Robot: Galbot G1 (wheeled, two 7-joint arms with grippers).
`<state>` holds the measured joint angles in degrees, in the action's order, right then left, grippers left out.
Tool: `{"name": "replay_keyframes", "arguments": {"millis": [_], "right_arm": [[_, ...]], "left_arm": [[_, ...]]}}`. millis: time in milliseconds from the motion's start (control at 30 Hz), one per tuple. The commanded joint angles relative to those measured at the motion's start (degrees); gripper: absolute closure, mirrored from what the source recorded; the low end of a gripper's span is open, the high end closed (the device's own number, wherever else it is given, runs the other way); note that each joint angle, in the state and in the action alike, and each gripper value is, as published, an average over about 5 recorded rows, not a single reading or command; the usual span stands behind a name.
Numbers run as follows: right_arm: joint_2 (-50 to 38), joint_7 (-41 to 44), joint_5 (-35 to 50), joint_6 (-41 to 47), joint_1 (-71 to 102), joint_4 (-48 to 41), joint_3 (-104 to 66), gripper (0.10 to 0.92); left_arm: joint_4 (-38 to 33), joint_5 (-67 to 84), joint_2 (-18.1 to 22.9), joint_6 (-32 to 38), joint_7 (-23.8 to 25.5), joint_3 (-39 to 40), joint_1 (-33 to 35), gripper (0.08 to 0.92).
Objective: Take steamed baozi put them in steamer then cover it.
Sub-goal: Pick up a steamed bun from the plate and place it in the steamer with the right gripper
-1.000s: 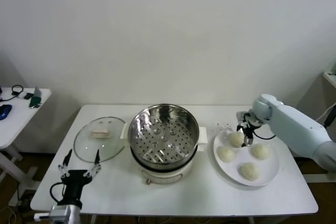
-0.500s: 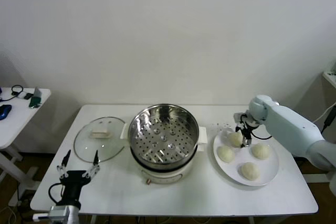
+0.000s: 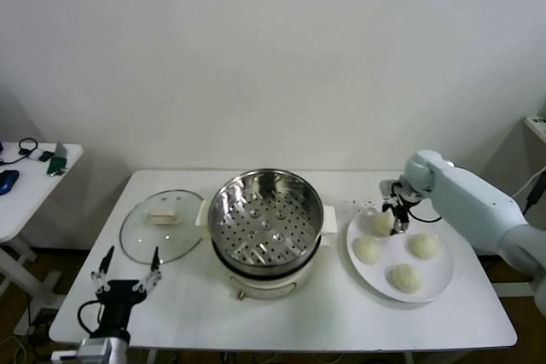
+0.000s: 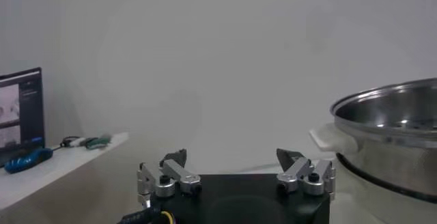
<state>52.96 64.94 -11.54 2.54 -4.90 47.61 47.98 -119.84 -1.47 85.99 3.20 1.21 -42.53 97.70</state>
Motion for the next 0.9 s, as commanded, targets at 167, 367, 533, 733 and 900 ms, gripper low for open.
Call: {"name": "replay_keyframes", "arguments": {"millis": [167, 367, 533, 733, 900], "right_arm": [[0.2, 1.9, 4.1, -7.9, -20.1, 8.2, 15.4, 0.304], [3.6, 2.7, 6.9, -12.6, -33.3, 15.8, 25.6, 0.304], [7.5, 2.8, 4.7, -16.2, -39.5, 23.2, 29.7, 0.304], [13.3, 2.5, 2.1, -18.3, -40.3, 29.1, 29.5, 0.304], [18.7, 2.3, -0.4, -19.7, -38.2, 29.8, 28.7, 0.304]], "left_arm": [[-1.2, 0.4, 0.3, -0.2, 1.3, 0.1, 1.6, 0.177], [-1.6, 1.0, 0.3, -0.5, 1.1, 0.1, 2.1, 0.177], [-1.7, 0.9, 0.1, -0.7, 1.0, 0.5, 2.0, 0.177], [-1.5, 0.9, -0.3, -1.1, 0.7, 0.6, 1.9, 0.177], [-1.2, 1.3, -0.6, -1.2, 0.3, 0.7, 2.2, 0.177]]}}
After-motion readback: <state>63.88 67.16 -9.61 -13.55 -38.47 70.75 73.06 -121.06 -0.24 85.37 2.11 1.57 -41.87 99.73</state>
